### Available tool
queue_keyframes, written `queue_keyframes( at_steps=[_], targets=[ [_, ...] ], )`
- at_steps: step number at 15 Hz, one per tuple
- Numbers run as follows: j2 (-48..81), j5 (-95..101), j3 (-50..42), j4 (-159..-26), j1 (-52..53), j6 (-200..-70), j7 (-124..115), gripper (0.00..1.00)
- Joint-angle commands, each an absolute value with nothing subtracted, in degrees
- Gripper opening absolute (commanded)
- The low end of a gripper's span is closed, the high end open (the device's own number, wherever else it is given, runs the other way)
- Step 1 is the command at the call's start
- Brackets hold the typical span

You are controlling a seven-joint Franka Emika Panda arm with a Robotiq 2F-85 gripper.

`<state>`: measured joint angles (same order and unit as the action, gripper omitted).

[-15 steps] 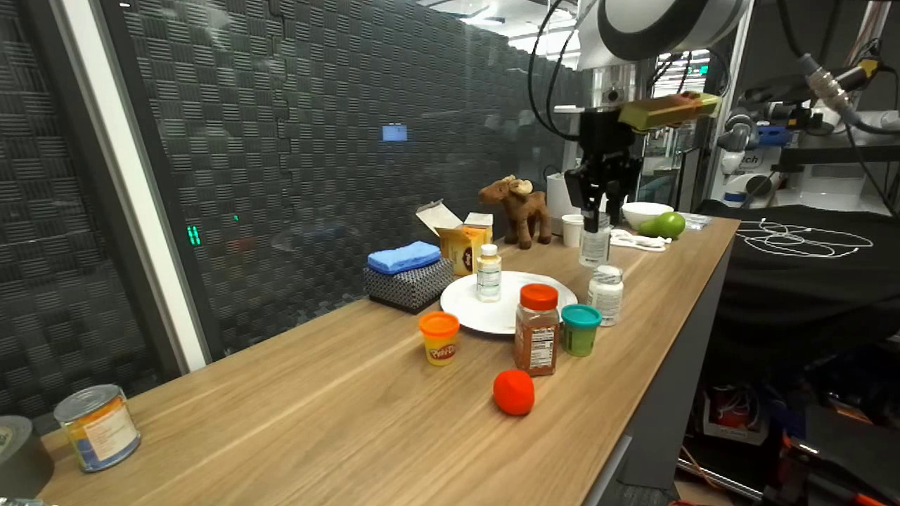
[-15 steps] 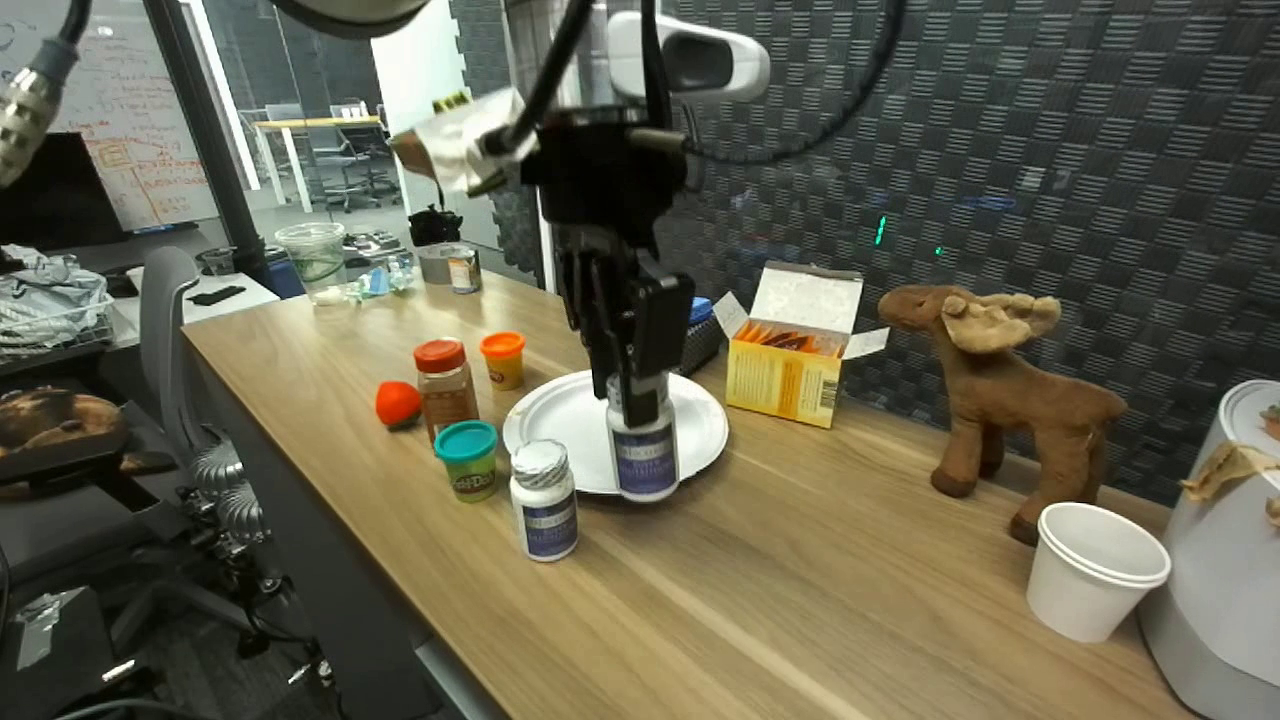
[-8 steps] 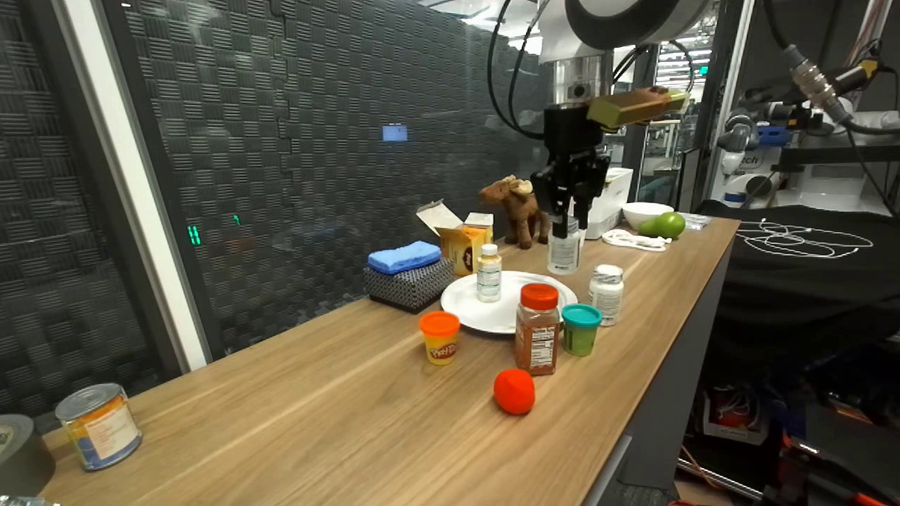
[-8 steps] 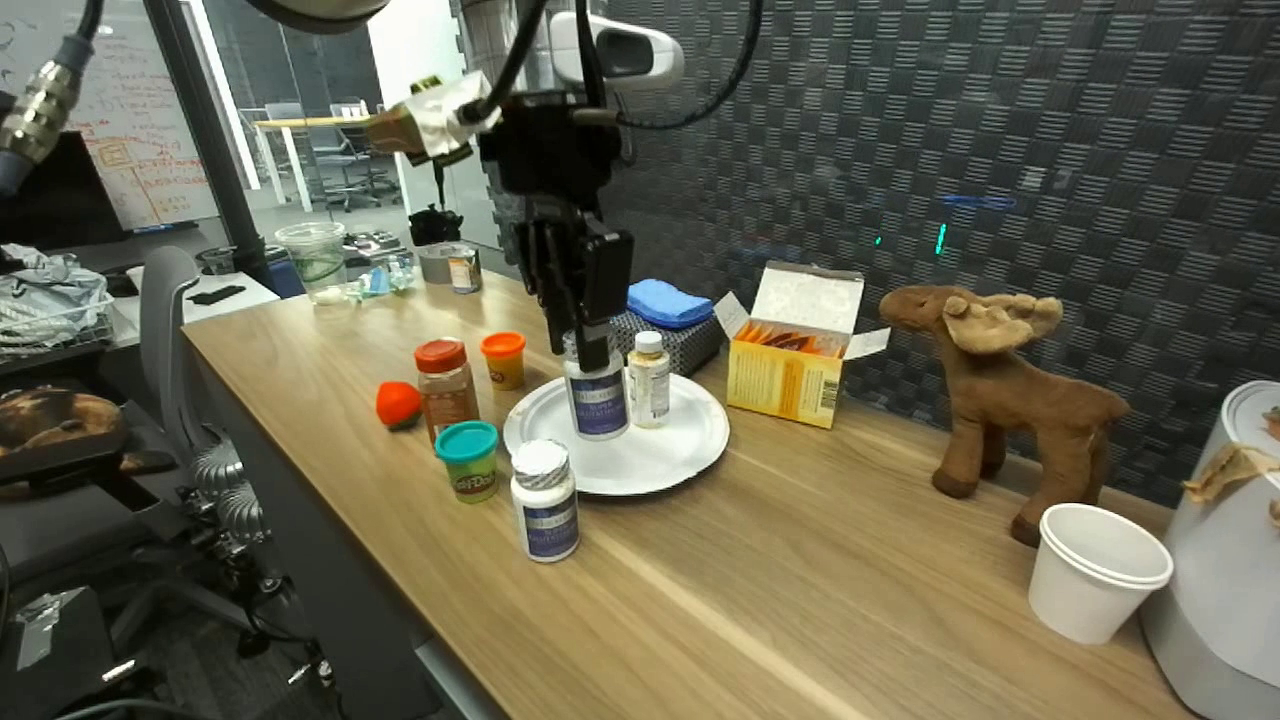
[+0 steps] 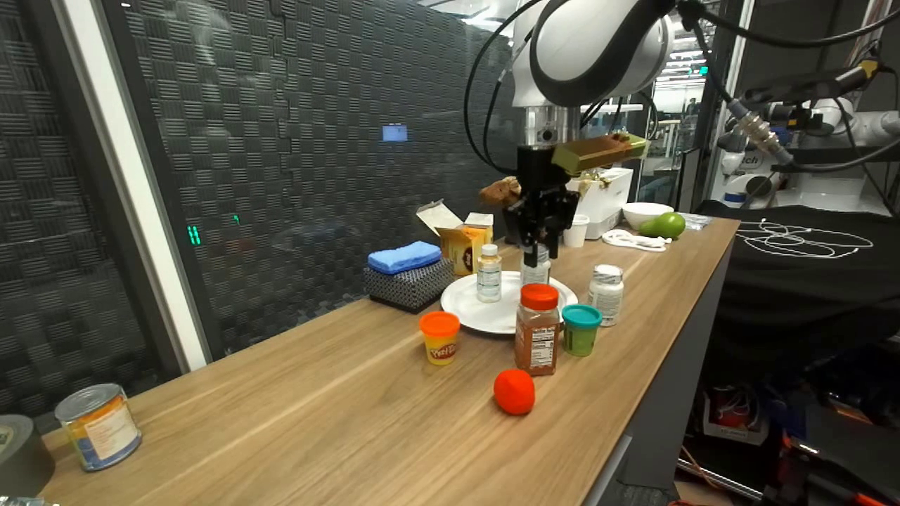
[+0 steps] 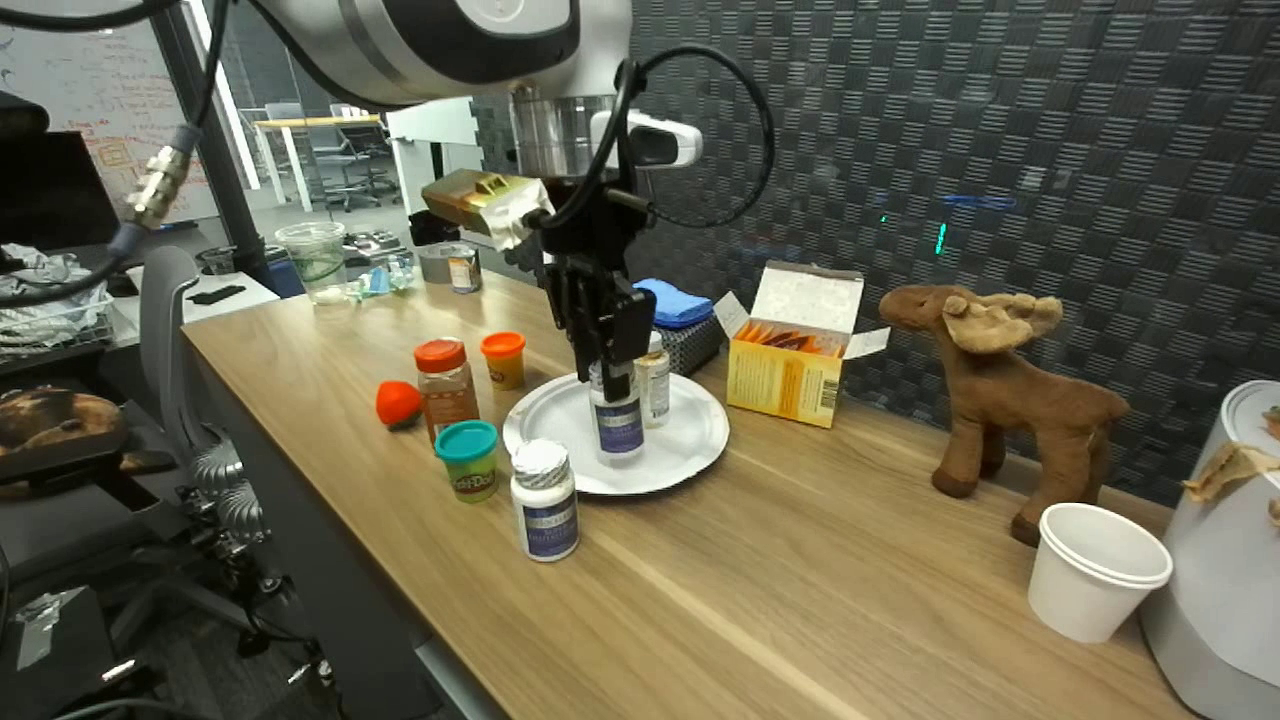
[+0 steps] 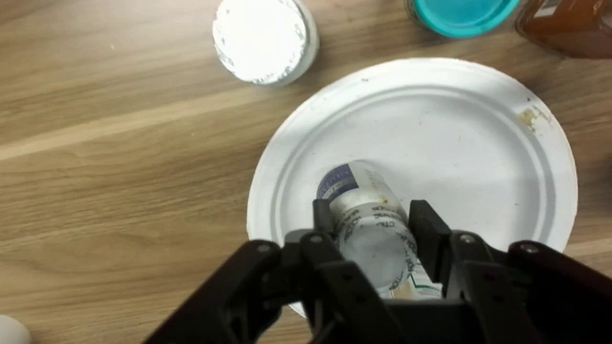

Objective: Pick up the bottles from the table and put them on the white plate.

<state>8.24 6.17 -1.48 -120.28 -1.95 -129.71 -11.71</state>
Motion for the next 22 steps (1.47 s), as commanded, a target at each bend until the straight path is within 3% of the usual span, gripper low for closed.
queue_keyframes(
  at_steps=[1, 12, 13, 15, 18, 22],
  targets=[
    [11.3, 2.7, -1.5, -115.3, -1.7, -130.6, -10.3, 0.20],
    [14.7, 3.3, -3.1, -113.0, -2.3, -131.4, -8.6, 0.20],
    [14.3, 2.5, -3.0, -113.0, -2.5, -131.1, -8.1, 0.70],
    [12.6, 1.9, -2.7, -113.3, -2.5, -130.3, -6.9, 0.77],
    [7.5, 1.6, -2.5, -115.2, -2.3, -128.8, -5.6, 0.99],
    [-2.2, 2.7, -2.9, -119.7, -2.5, -126.5, -5.3, 1.00]
  ],
)
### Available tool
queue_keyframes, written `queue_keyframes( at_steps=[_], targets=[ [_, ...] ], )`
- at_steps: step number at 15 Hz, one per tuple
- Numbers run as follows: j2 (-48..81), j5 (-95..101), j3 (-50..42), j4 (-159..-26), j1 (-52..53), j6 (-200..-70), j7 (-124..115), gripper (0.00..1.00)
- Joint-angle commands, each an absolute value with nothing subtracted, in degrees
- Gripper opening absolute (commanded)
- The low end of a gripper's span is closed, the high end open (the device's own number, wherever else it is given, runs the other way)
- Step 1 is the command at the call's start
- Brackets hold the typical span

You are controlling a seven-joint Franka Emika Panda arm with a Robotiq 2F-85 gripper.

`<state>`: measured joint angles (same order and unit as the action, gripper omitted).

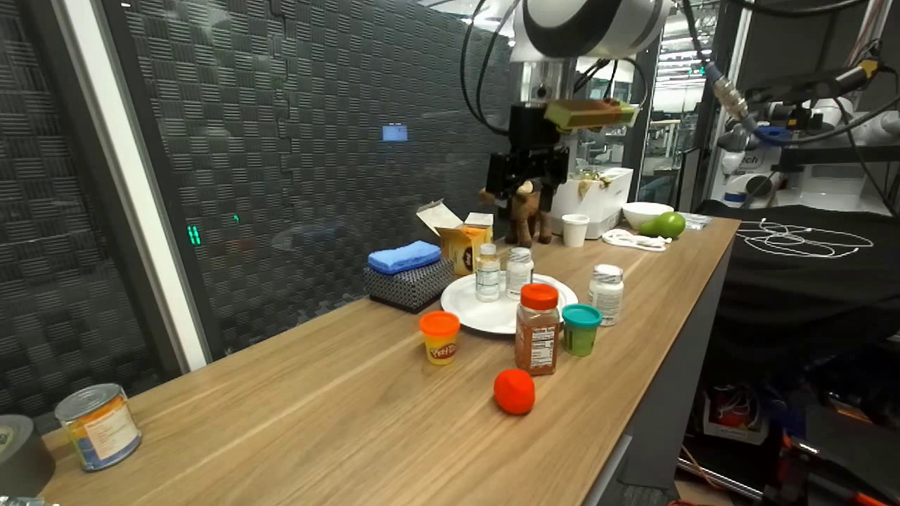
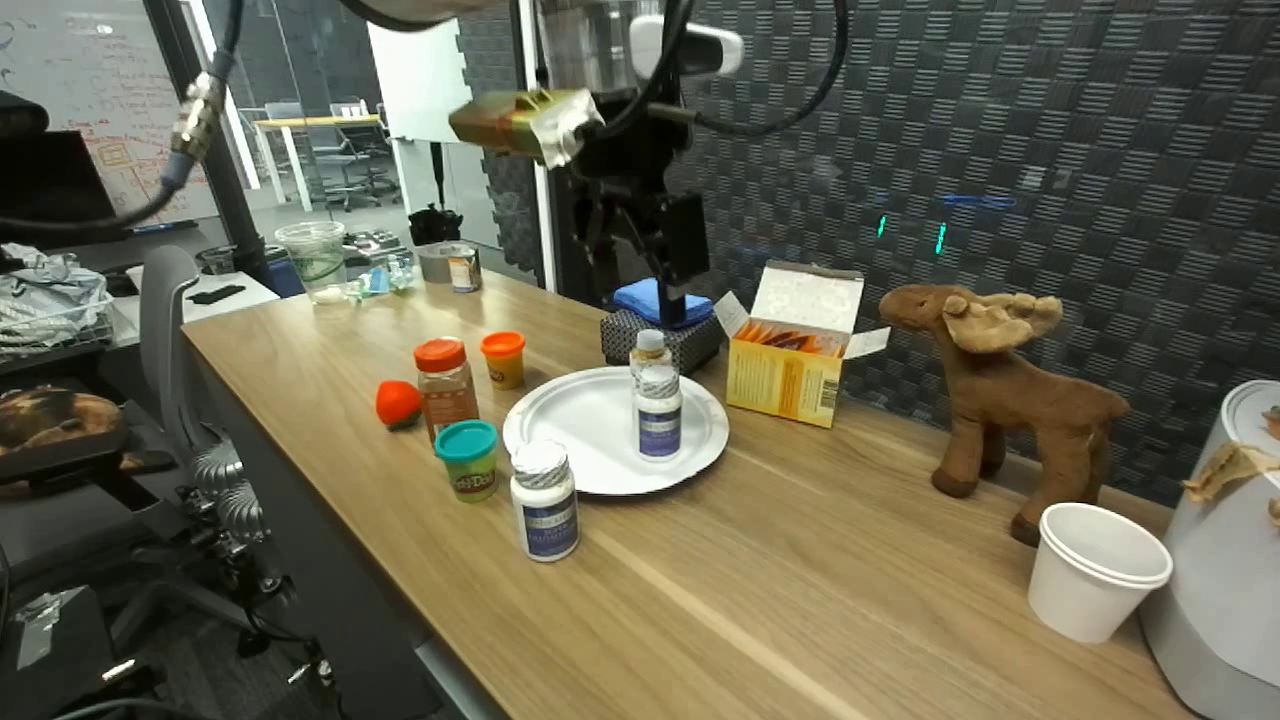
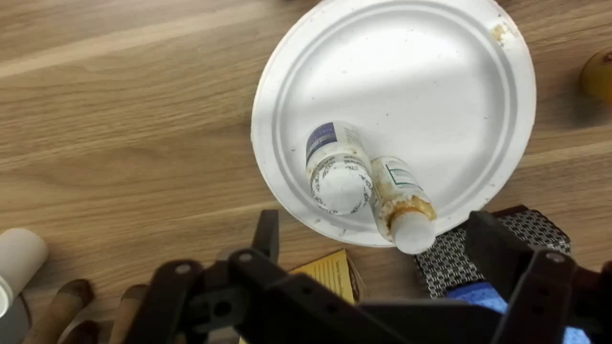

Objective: Pick up the bottles from the table and put them on the white plate.

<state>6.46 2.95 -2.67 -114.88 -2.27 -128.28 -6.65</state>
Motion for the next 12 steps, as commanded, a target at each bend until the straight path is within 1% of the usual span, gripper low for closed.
queue_keyframes(
  at_steps=[1, 2, 3, 6, 12],
  targets=[
    [-4.4, 3.2, -3.1, -120.7, -2.6, -125.5, -5.5, 1.00],
    [-6.9, 2.8, -3.1, -121.4, -2.7, -123.0, -5.0, 1.00],
    [-0.7, 3.0, -2.9, -117.6, -2.5, -124.9, -6.3, 1.00],
    [-5.8, 3.0, -3.0, -120.3, -2.7, -122.8, -5.9, 1.00],
    [-6.5, 3.6, -3.0, -122.2, -3.0, -123.9, -7.6, 1.00]
  ],
)
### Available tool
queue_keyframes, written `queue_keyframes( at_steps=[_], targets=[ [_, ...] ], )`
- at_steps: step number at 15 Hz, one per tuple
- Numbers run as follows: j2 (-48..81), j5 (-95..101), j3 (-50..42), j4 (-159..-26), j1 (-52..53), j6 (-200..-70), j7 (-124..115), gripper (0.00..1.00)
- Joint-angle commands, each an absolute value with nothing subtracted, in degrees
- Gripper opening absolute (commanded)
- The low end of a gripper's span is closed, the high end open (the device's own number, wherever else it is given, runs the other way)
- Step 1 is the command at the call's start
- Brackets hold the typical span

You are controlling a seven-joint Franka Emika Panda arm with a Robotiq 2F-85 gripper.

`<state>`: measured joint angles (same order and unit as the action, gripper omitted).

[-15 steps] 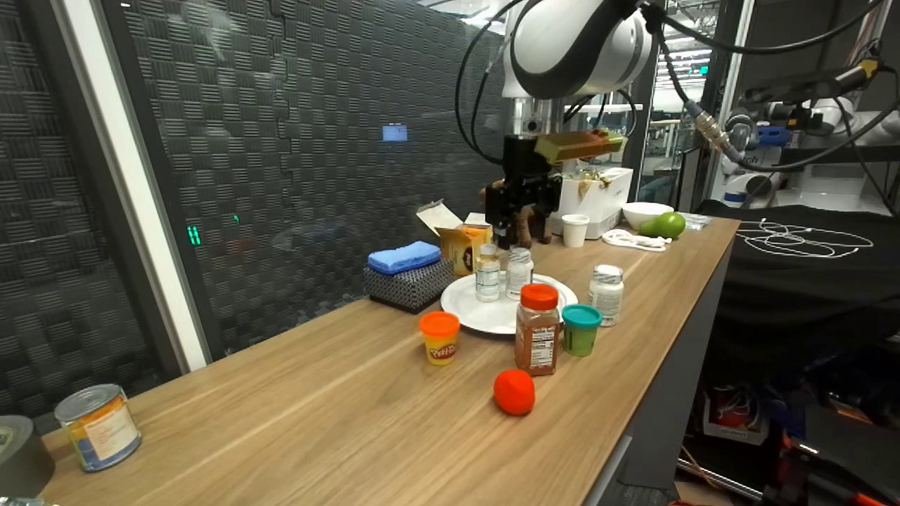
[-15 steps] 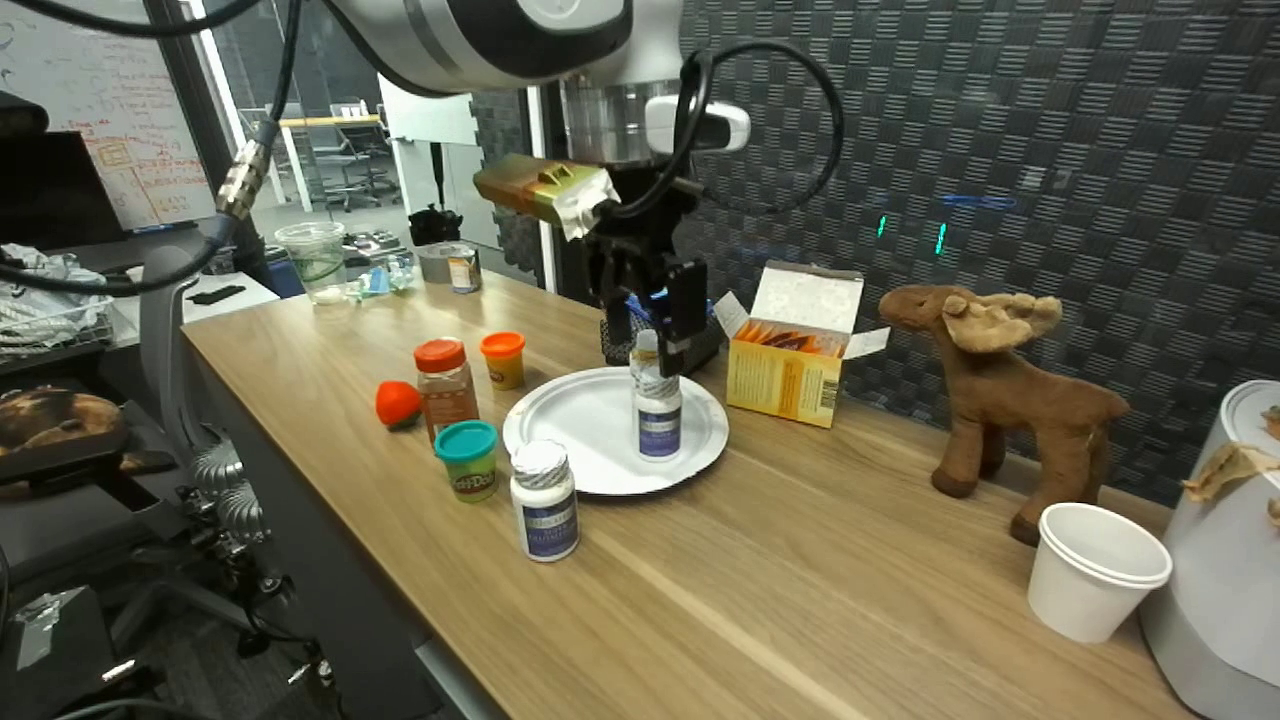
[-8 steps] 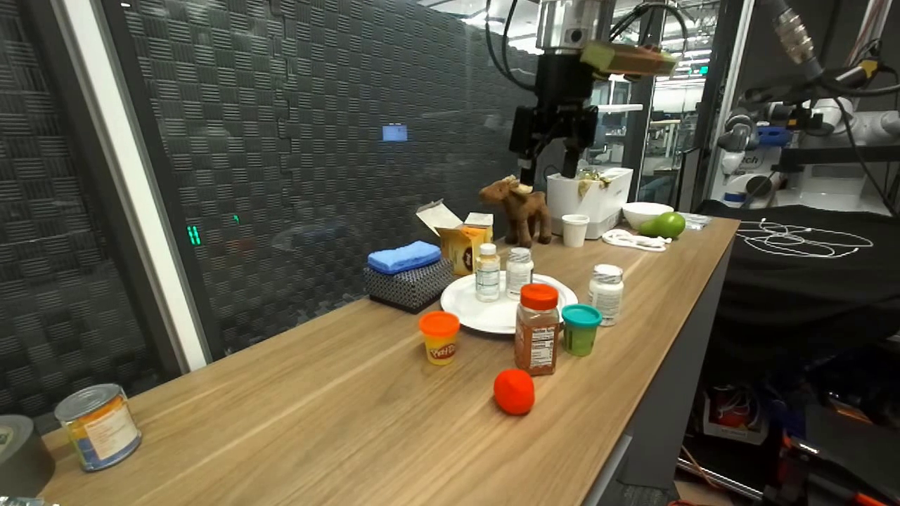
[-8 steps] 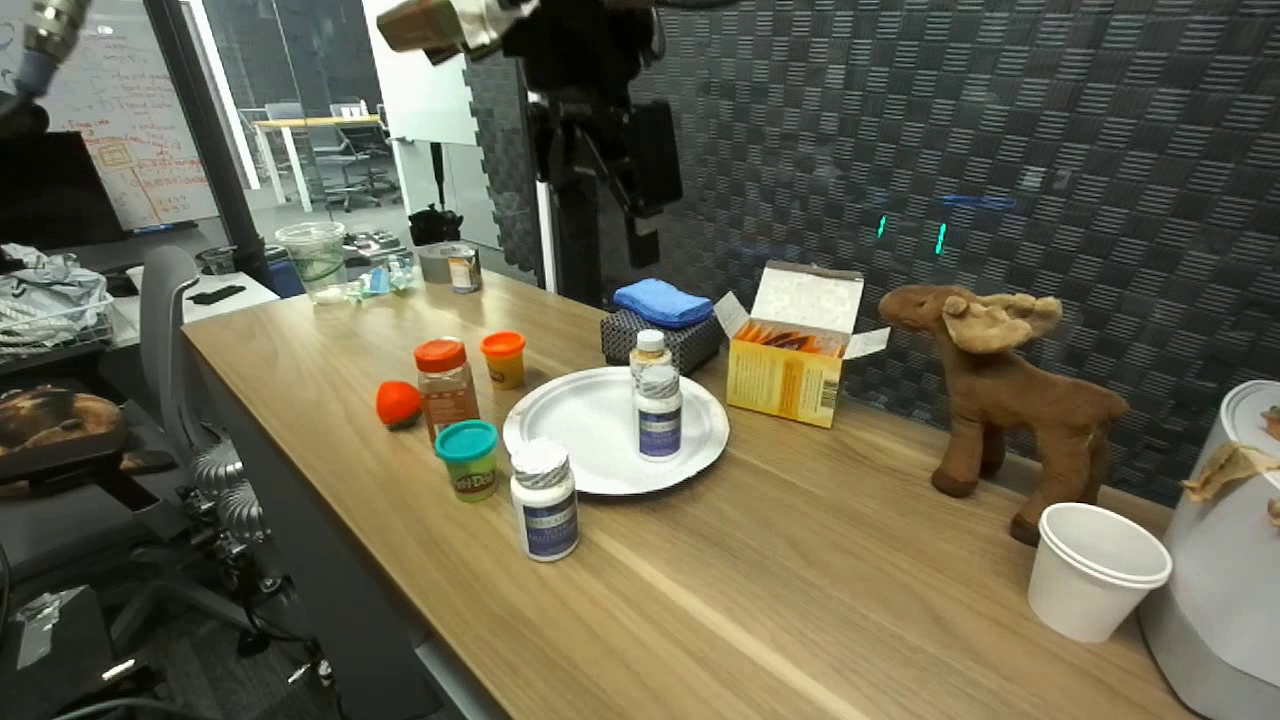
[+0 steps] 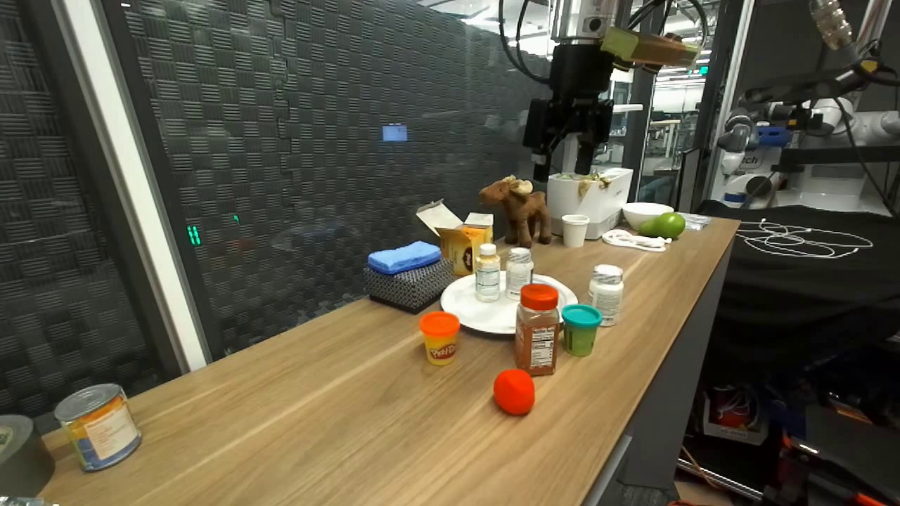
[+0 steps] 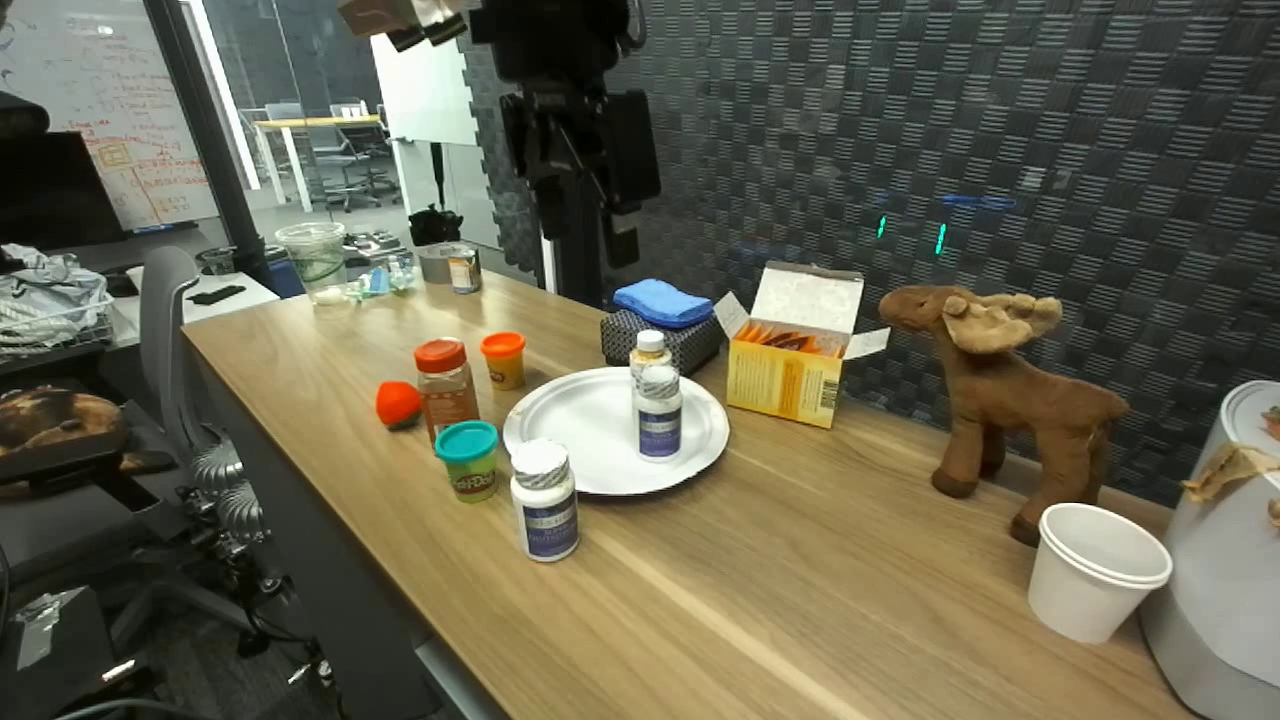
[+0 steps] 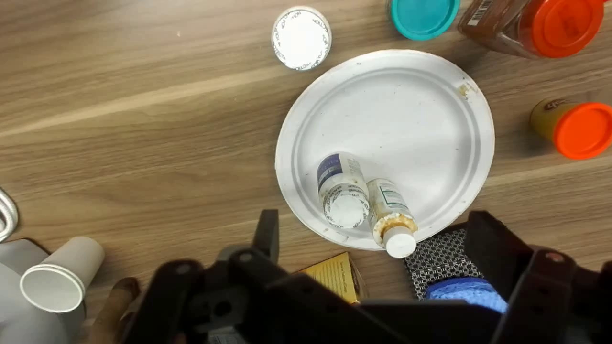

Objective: Pick up the bottles from the table and put them on the white plate.

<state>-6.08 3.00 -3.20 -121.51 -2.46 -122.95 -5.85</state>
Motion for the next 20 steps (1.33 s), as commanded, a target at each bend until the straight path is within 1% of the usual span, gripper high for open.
queue_keyframes(
  at_steps=[1, 7, 20],
  targets=[
    [-6.8, 3.8, -3.2, -123.0, -3.3, -124.4, -8.5, 1.00],
    [-8.2, 6.0, -4.7, -129.4, -5.9, -126.7, -12.9, 1.00],
    [-7.0, 2.8, -5.8, -138.2, -6.2, -131.4, -4.9, 1.00]
  ],
)
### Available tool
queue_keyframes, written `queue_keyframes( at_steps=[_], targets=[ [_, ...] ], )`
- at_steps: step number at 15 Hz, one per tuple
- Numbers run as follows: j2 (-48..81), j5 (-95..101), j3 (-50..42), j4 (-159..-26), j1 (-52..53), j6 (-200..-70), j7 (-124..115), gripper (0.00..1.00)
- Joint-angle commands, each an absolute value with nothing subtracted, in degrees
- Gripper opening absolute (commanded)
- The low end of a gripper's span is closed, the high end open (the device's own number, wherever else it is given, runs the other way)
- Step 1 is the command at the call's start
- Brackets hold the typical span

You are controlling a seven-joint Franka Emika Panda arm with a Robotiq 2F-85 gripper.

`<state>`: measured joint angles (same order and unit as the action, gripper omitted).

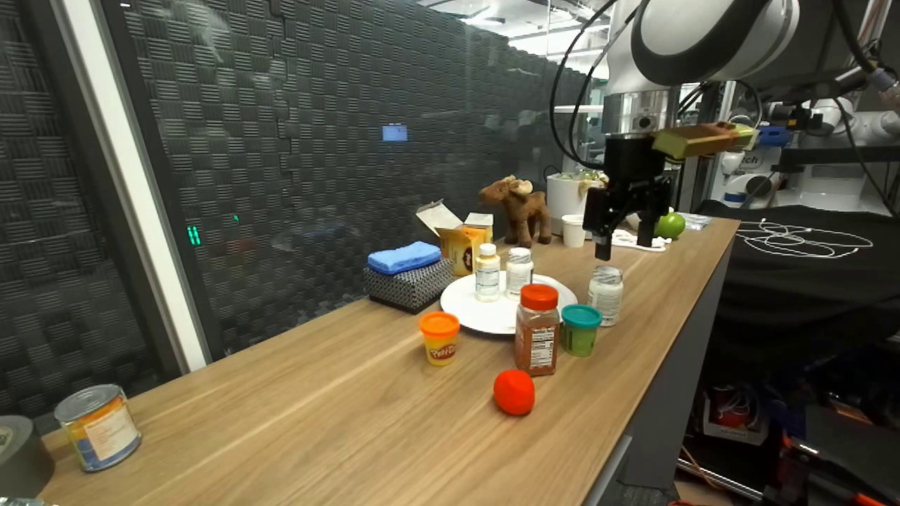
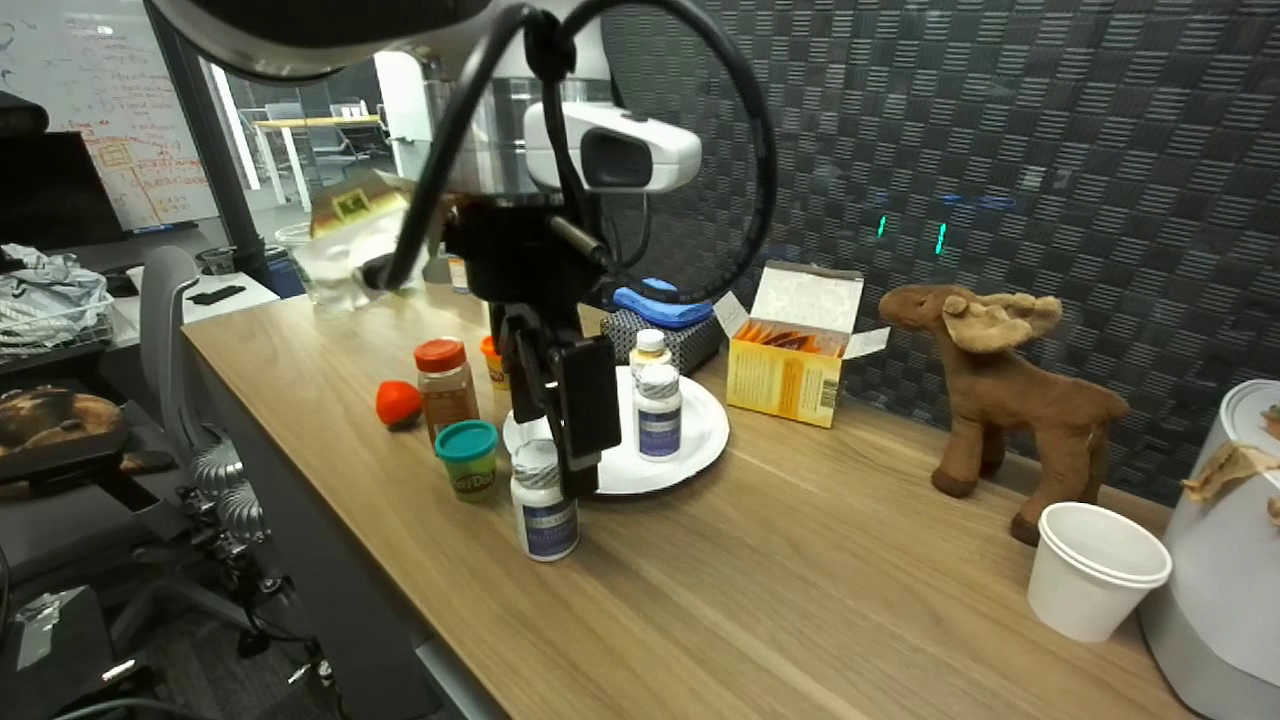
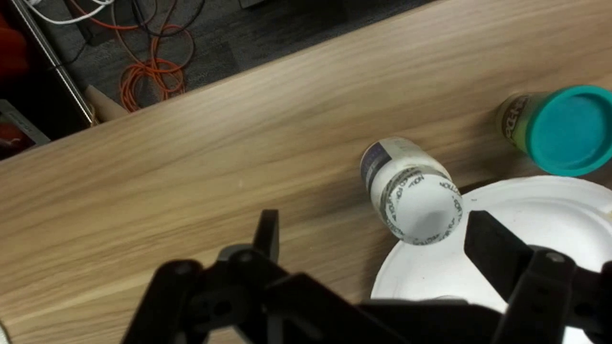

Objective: Pick up the bottles from the table and put them on the white plate.

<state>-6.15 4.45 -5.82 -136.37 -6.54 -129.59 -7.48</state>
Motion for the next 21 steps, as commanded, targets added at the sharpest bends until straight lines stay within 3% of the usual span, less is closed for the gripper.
queue_keyframes(
  at_steps=[1, 11, 12, 16, 19, 21],
  targets=[
    [-6.8, 1.9, -5.8, -138.5, -6.0, -131.9, -4.1, 1.00],
    [-4.5, -0.5, -4.9, -140.2, -4.8, -139.7, -1.5, 1.00],
    [-3.9, -0.3, -4.8, -140.3, -4.8, -141.0, -1.8, 0.84],
    [-3.3, 0.7, -4.8, -140.7, -5.0, -141.3, -2.6, 0.49],
    [-5.3, 2.2, -4.9, -142.2, -5.2, -142.1, -3.2, 0.27],
    [-6.5, 3.1, -4.9, -142.9, -5.3, -143.1, -3.9, 0.26]
  ],
)
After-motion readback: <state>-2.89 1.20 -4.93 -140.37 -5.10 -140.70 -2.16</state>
